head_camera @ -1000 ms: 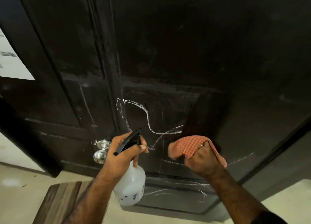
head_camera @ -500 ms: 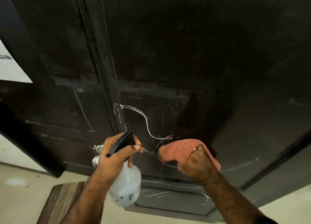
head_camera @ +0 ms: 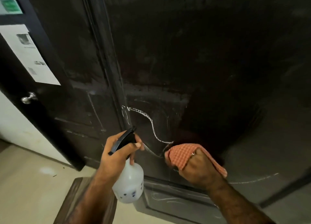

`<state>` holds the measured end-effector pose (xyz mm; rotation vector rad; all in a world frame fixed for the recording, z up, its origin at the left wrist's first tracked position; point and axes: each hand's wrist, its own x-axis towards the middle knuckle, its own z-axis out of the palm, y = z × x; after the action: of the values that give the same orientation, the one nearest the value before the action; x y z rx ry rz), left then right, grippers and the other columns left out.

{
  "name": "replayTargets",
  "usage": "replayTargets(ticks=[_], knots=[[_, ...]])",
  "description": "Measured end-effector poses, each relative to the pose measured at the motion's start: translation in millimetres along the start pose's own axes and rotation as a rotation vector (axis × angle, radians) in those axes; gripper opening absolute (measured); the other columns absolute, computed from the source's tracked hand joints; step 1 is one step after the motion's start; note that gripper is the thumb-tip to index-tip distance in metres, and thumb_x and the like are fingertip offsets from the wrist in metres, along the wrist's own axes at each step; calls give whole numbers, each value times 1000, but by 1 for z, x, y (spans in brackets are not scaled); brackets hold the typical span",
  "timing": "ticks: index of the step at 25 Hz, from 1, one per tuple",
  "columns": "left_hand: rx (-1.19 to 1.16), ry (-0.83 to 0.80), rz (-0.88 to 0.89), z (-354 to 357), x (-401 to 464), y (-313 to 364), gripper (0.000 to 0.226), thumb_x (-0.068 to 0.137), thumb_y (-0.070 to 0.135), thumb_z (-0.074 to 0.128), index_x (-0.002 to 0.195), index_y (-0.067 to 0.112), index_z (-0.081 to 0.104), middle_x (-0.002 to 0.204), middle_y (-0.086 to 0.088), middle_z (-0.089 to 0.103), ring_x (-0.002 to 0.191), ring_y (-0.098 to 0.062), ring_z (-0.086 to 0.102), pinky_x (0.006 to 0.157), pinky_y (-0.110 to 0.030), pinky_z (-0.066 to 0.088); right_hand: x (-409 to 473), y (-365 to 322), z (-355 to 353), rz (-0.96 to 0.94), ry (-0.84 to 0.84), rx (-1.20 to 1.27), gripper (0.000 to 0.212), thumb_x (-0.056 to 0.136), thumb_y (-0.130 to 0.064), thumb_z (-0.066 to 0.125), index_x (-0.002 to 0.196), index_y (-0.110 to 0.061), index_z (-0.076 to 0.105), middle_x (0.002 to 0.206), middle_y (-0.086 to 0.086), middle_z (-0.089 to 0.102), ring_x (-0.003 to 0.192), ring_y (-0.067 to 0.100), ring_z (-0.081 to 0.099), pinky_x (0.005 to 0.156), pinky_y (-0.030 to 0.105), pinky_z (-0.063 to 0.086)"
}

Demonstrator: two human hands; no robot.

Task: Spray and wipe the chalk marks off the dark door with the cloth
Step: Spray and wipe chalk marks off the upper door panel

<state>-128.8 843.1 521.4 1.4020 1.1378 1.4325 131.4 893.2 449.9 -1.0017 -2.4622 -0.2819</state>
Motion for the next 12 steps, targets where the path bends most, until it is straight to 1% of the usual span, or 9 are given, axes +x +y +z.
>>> replayTargets(ticks=[1,2,4,6,7,8,9,11,12], knots=[[10,14,-3,-3,-3,0,8,87,7,66,86,1,72,84,-20,72,53,-25,55,55,-32,52,6,4,-5,-18,124,-69,36,93,-34,50,105,-21,82,103,5,80,99,29,77,95,35,47],[23,23,-15,-5,-5,-1,7,89,5,67,88,0,71,84,-21,72,53,-23,56,55,-32,52,21,6,-20,-15,257,-124,33,89,-33,53,98,-20,82,97,6,80,97,29,74,93,41,49],[38,49,-42,-9,-7,-3,8,89,7,67,89,0,71,85,-21,73,55,-23,56,56,-34,52,64,4,-65,66,620,-224,23,94,-28,56,102,-18,75,93,11,77,95,34,63,94,52,48],[53,49,-46,-7,-5,-4,11,86,12,67,88,3,72,86,-20,73,55,-26,56,57,-36,53,96,-6,-92,229,836,-196,21,102,-23,51,102,-21,72,90,8,71,85,33,59,82,49,44],[61,38,-44,-5,-3,-4,10,85,12,67,87,4,72,86,-20,73,55,-26,56,56,-35,53,95,-6,-76,221,832,-234,21,104,-25,53,99,-23,73,89,4,69,83,30,58,78,45,40],[57,36,-41,-4,-1,-3,9,86,11,67,87,4,72,86,-20,73,55,-26,57,56,-34,53,84,-9,-50,181,725,-266,20,105,-28,56,99,-25,74,90,1,68,83,27,58,75,43,38],[41,36,-36,-3,2,-3,7,87,8,68,87,3,72,87,-20,73,56,-25,57,55,-33,54,65,-16,-20,120,539,-221,21,107,-31,55,102,-28,75,93,-2,70,87,22,60,75,43,42],[18,30,-14,-5,6,-2,5,90,2,68,87,2,72,86,-20,72,55,-22,58,53,-31,53,25,-17,33,96,230,-66,24,107,-32,55,112,-29,79,105,-5,76,103,12,62,86,42,58],[17,19,-2,-10,7,-2,5,89,3,67,88,1,72,86,-21,72,55,-21,59,53,-32,53,21,-12,34,125,199,-19,20,100,-30,64,108,-24,81,103,-2,79,104,13,65,89,43,60]])
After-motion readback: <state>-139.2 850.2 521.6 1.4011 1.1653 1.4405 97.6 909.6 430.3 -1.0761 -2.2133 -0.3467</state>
